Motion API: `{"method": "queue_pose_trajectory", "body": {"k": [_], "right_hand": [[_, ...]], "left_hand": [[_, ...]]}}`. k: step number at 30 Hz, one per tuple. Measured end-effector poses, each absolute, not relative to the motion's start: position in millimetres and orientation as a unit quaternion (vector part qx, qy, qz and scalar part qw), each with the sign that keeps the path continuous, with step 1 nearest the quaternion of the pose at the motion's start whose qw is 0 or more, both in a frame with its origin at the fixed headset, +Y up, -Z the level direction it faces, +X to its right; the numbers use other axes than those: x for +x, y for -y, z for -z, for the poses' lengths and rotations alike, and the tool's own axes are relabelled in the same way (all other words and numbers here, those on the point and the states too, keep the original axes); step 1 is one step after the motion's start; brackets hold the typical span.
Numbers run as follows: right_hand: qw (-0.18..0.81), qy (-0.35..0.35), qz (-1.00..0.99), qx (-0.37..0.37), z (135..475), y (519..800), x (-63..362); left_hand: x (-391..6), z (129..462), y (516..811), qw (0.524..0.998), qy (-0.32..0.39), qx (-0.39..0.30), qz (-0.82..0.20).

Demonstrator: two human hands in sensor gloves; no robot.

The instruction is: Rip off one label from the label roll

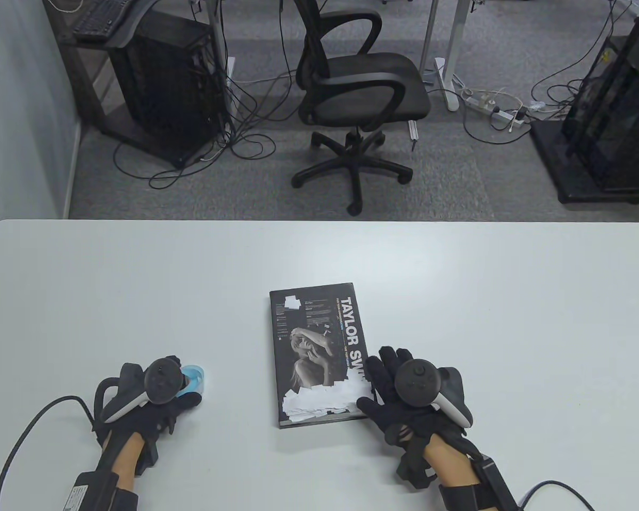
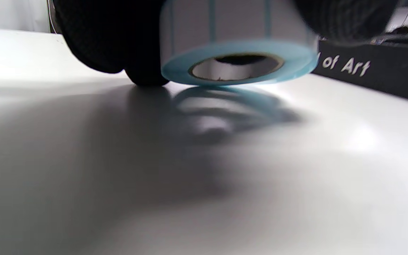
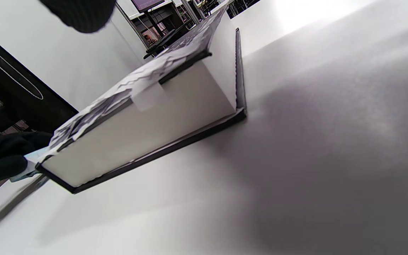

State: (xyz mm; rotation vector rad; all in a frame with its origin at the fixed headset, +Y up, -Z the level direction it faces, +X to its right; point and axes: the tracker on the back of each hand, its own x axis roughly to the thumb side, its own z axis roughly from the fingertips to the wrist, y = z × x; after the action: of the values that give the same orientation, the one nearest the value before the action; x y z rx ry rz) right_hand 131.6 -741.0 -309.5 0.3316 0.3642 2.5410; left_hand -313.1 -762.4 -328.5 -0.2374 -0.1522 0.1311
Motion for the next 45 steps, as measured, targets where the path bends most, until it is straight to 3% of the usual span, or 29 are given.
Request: {"method": "queue_pose_trajectory", "body": {"k": [5,7,17,22,45], "right_hand": [[0.286,-0.122,-0.939,0.149,304.0,736.0,121.2],[0.301,-0.102,-0.933,0.171,299.5,730.5,113.5],[0.377,0.055,-0.883,0.274,259.0,698.0,71.3],[0.429,0.109,-0.853,0.277,244.6,692.4,56.7],[0.478,0.124,-0.832,0.251,245.8,700.3,46.9]], "left_hand": [[-303.3,325.3,750.3,0.972,0.107,-0.118,-0.174],[-290.6,321.2,737.7,0.957,0.150,-0.105,-0.226],[-222.5,275.0,682.7,0.882,0.324,-0.036,-0.339],[-204.8,264.1,678.8,0.881,0.347,-0.020,-0.321],[-197.8,265.4,684.9,0.892,0.342,-0.028,-0.294]]}}
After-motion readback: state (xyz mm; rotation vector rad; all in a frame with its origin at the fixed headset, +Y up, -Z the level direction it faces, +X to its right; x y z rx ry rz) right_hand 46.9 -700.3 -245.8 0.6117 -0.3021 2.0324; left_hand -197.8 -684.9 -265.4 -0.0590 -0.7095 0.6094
